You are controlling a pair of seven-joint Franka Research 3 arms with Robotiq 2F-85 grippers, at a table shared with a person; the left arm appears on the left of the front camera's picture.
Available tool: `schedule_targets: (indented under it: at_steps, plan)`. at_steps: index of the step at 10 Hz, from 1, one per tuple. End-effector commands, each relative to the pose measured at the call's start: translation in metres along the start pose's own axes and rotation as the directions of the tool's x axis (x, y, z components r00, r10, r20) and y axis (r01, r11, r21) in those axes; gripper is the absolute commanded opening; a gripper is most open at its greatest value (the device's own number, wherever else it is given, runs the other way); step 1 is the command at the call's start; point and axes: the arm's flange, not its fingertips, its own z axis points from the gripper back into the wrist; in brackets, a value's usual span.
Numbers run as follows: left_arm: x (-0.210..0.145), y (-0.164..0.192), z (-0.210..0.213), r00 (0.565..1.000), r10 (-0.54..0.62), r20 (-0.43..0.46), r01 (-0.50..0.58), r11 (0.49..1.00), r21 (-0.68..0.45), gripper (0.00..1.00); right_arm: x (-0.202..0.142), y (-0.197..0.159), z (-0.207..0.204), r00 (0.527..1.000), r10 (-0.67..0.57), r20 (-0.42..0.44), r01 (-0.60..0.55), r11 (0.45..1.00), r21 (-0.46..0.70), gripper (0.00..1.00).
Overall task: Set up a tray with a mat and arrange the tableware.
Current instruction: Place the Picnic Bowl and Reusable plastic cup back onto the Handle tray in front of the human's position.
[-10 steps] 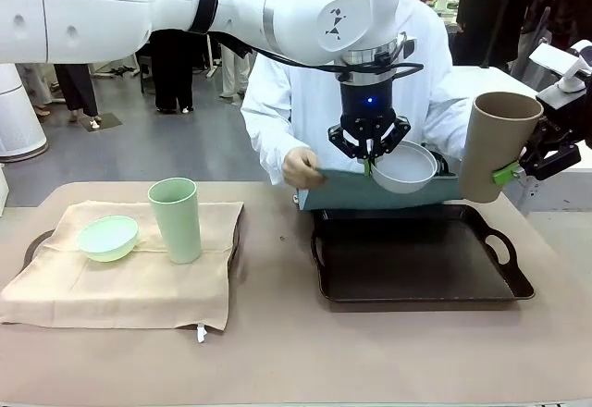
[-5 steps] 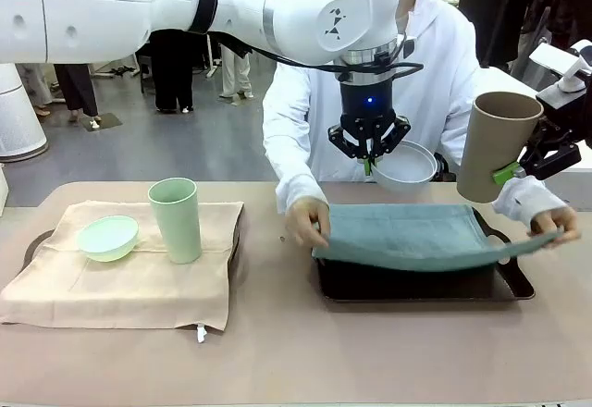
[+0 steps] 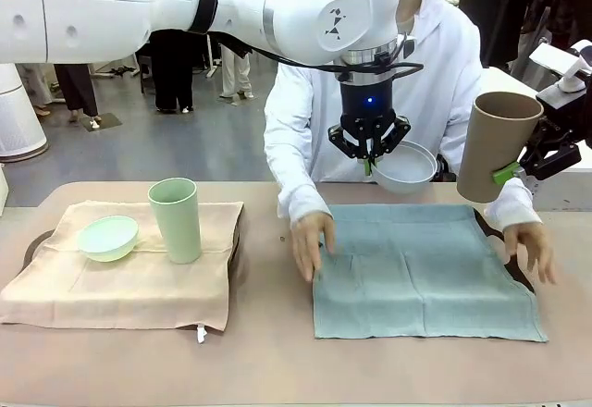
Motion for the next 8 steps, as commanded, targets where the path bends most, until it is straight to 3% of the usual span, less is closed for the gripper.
schedule_targets:
  at_steps: [1,8]
  plan:
    - [0.0022,0.0007,0.0036,1.000,-0.014,-0.007,0.014,1.000,-0.014,0.00,0.0011,-0.0017,0.0003,1.000,0.012,-0.002,-0.012,1.000,-0.005,0.22]
    - [0.0022,0.0007,0.0036,1.000,-0.014,-0.007,0.014,1.000,-0.014,0.00,0.0011,-0.0017,0.0003,1.000,0.012,-0.002,-0.012,1.000,-0.005,0.22]
